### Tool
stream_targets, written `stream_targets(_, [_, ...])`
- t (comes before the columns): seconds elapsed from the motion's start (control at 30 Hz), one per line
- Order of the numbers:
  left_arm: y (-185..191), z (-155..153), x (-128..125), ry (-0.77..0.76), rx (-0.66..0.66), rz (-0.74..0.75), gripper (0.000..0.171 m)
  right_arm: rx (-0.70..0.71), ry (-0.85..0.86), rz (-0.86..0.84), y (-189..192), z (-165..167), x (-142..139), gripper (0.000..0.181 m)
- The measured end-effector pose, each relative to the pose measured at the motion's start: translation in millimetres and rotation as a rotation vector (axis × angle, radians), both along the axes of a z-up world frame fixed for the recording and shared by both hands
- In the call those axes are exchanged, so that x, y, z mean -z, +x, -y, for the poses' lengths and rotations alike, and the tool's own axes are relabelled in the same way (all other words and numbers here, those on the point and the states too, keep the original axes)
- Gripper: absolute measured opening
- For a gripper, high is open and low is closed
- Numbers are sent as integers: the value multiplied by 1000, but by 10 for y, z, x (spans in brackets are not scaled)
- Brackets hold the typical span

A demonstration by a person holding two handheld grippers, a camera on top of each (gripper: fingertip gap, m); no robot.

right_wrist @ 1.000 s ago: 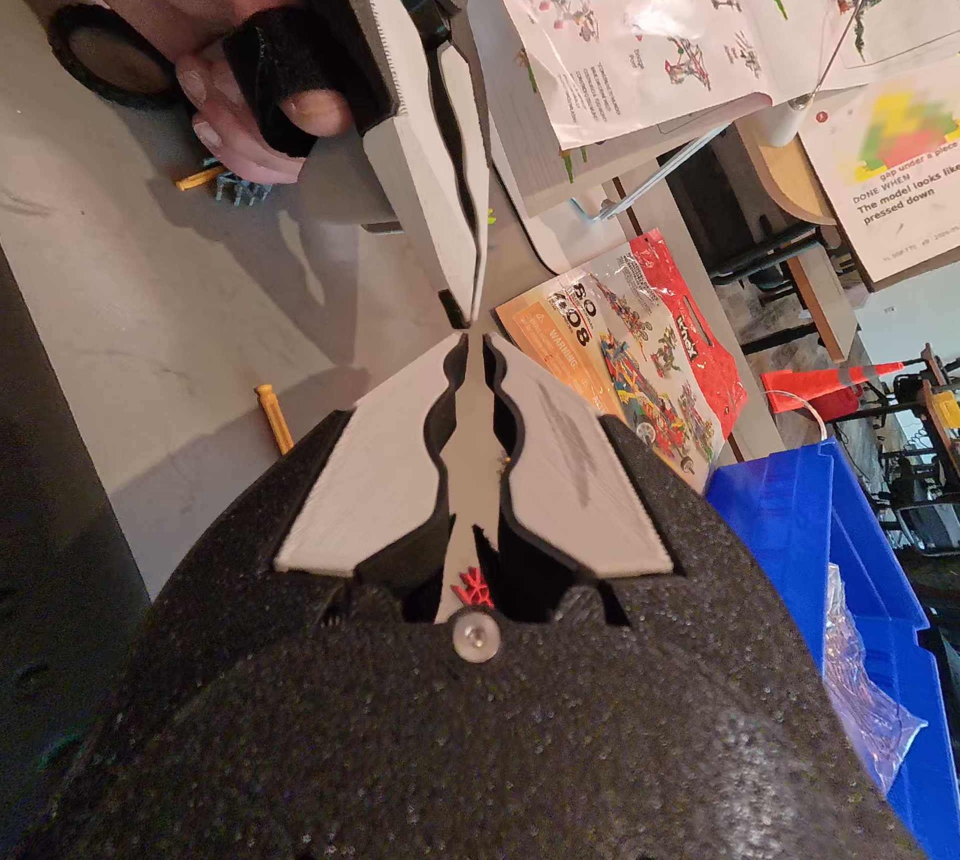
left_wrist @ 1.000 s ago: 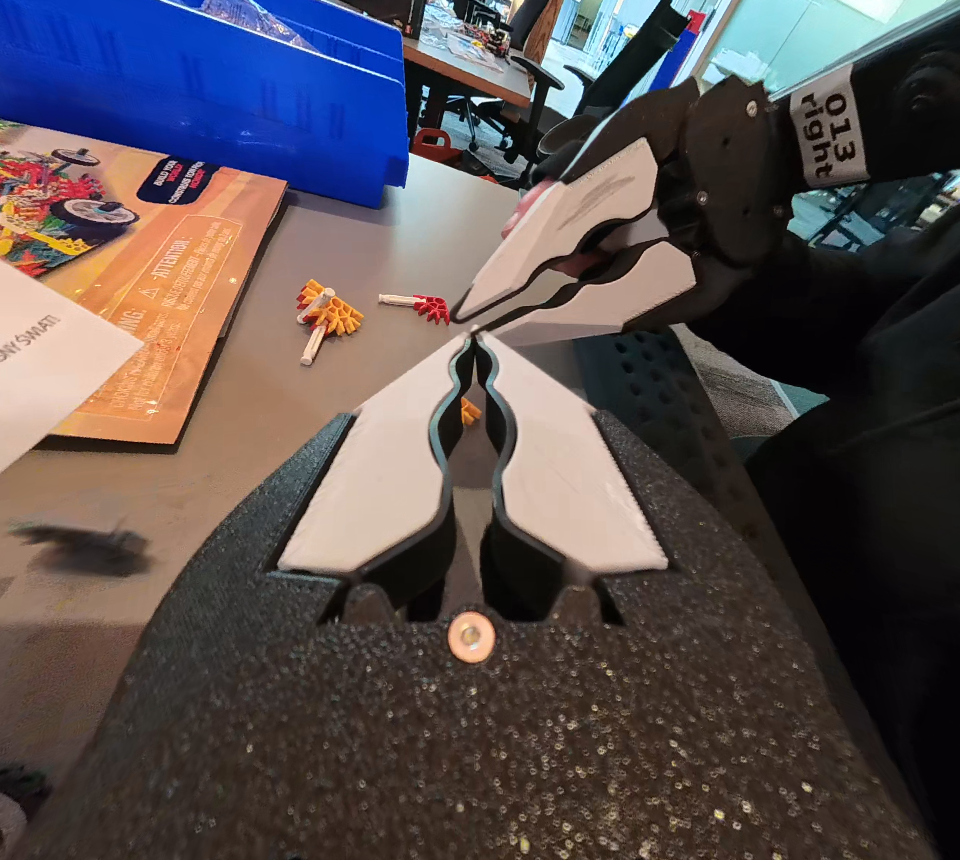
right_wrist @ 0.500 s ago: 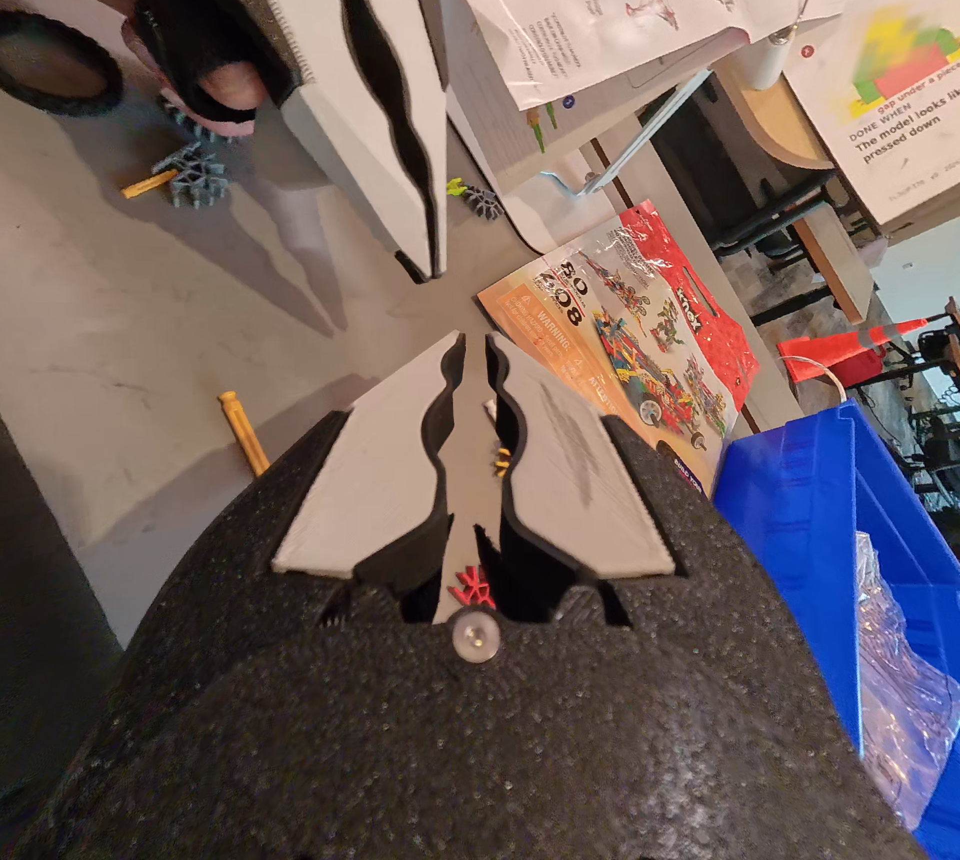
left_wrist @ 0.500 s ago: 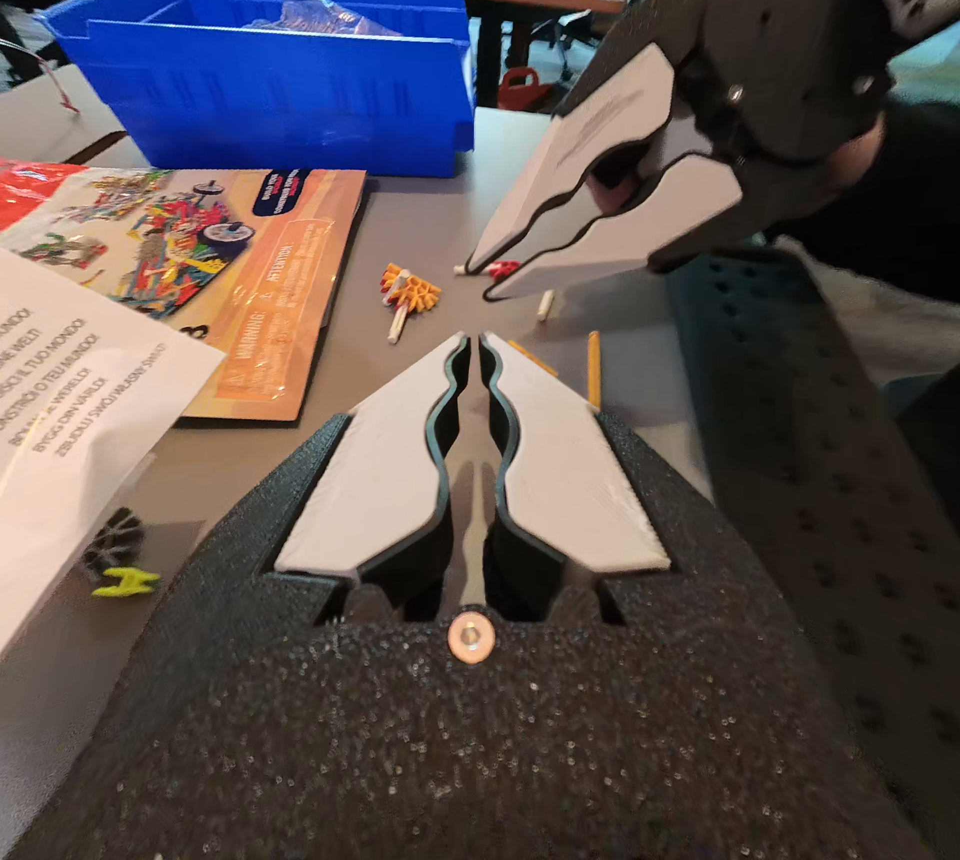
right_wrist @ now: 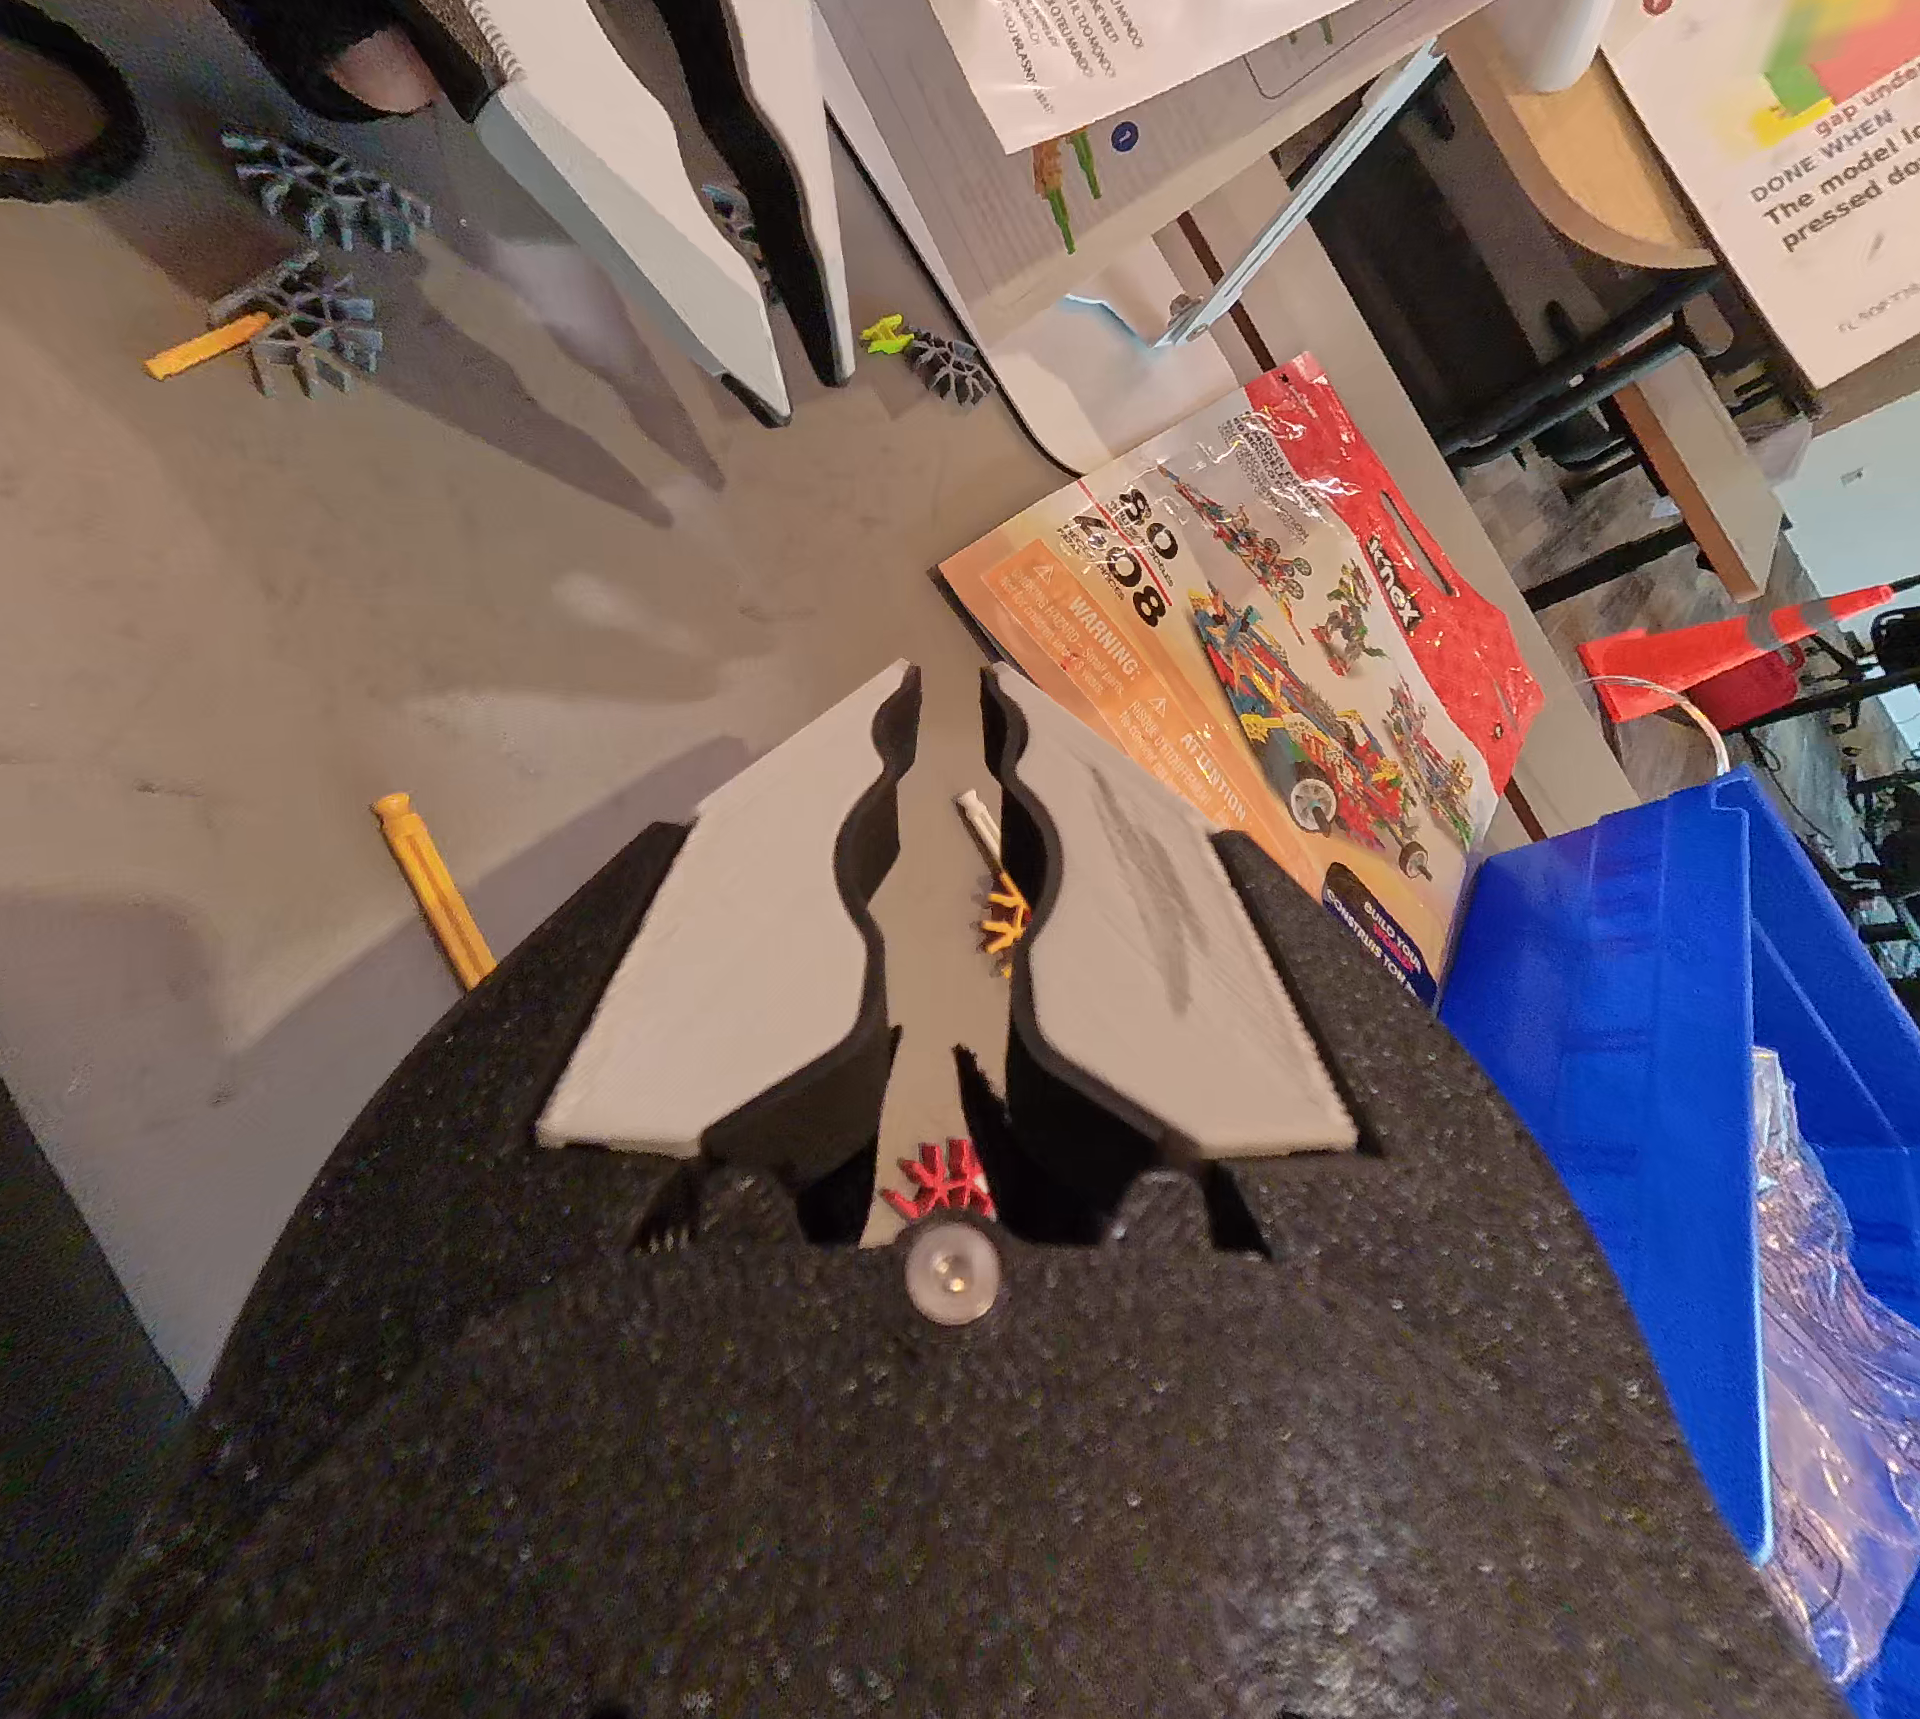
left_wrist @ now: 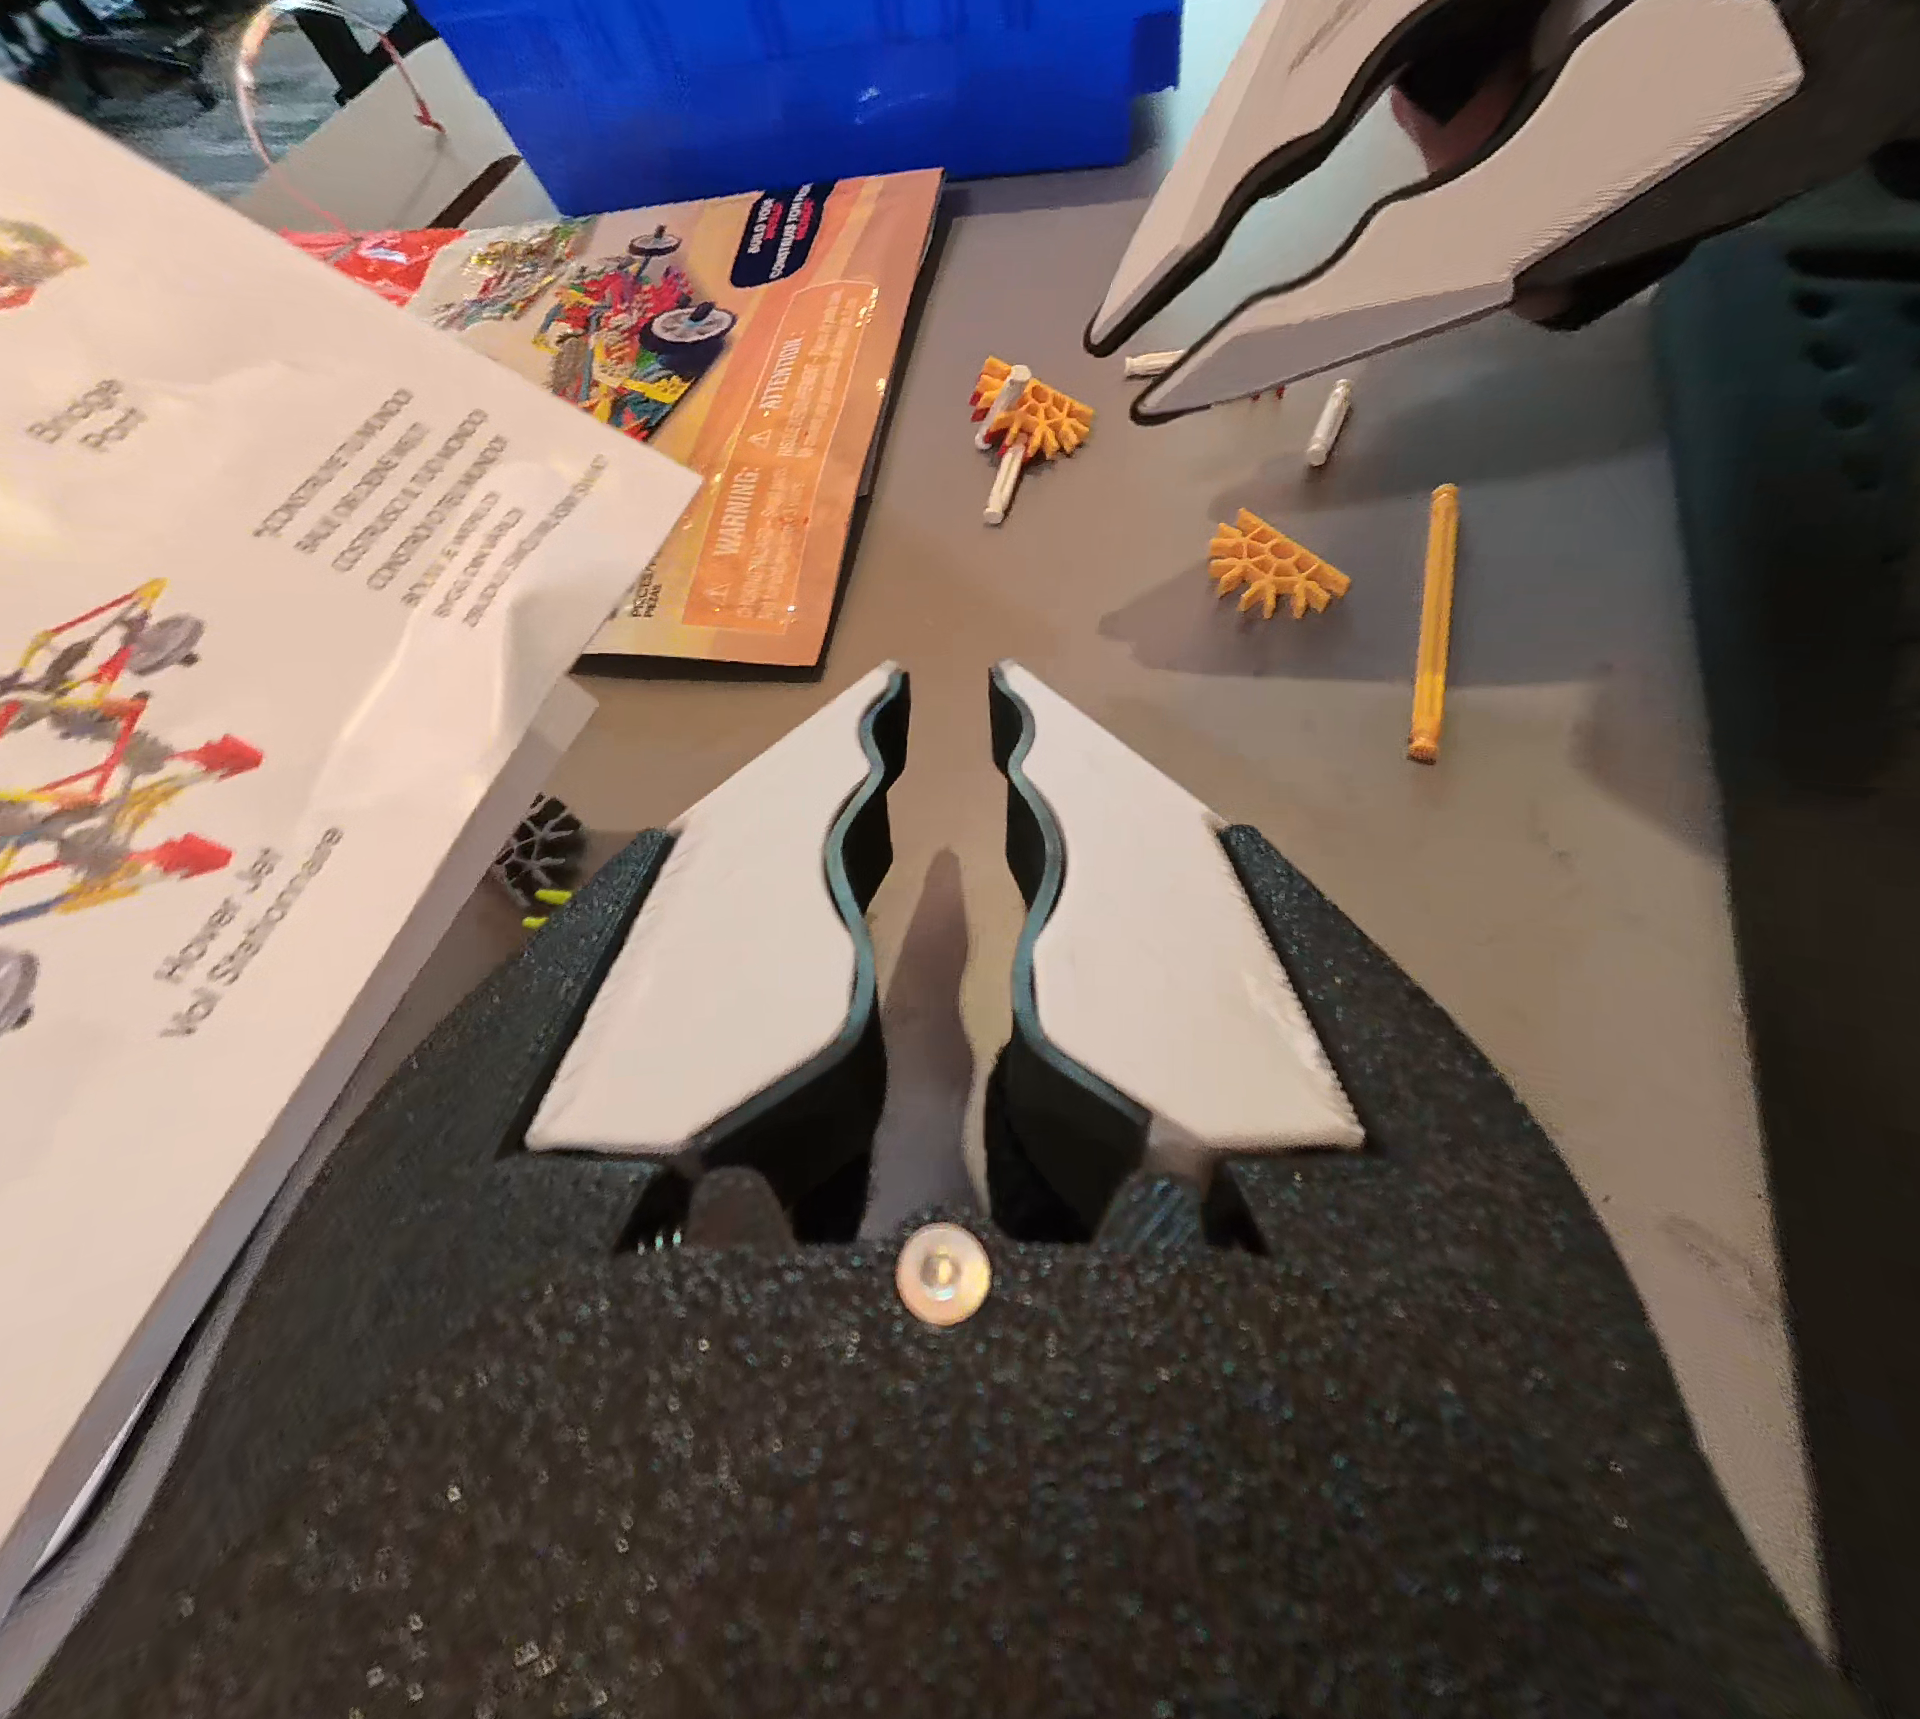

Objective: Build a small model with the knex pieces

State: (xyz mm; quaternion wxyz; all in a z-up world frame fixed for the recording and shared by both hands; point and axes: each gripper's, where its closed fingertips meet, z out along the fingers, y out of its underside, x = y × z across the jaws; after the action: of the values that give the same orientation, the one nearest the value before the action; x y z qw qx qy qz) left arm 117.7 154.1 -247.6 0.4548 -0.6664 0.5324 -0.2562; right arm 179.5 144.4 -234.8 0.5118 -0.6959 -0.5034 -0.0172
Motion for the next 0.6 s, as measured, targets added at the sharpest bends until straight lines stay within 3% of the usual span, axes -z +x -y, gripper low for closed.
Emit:
stream_targets(0.3, [-169,-242,-60,10,-109,29,20,18,-58,47,-77,-173,20,19])
stream_targets(0.6, [-346,-432,-109,27,-200,38,19,18,-320,-142,-312,-509,-3,26])
